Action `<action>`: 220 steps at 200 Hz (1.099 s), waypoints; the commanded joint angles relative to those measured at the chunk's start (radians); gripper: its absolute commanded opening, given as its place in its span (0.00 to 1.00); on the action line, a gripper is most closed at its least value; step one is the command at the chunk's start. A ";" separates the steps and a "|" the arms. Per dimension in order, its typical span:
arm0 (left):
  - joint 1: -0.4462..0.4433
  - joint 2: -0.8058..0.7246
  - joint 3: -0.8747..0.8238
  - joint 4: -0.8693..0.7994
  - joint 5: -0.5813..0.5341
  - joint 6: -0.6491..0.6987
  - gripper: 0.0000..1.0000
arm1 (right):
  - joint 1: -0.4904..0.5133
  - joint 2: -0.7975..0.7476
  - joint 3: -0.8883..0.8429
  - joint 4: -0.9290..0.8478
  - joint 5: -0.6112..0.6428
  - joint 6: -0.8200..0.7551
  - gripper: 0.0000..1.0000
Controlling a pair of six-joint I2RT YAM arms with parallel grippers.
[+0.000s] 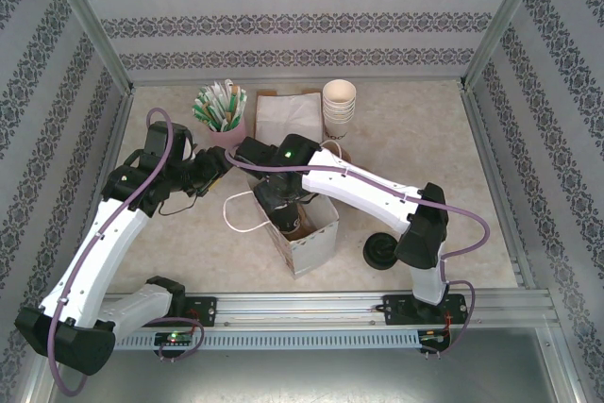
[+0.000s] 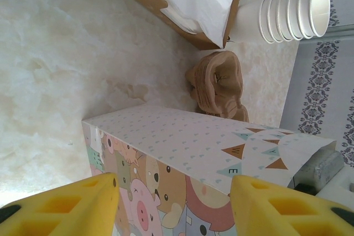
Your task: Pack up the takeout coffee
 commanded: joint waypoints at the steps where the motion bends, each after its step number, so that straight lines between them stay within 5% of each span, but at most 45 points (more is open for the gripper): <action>1: -0.016 -0.019 -0.004 -0.024 -0.012 0.007 0.56 | 0.006 -0.031 -0.001 -0.022 -0.009 0.021 0.76; 77: -0.021 -0.064 -0.066 0.143 -0.006 0.026 0.56 | 0.017 -0.104 -0.148 0.071 -0.039 0.066 0.78; 220: -0.021 -0.031 -0.105 0.387 -0.138 0.121 0.59 | 0.019 -0.301 -0.096 0.080 -0.006 -0.055 0.78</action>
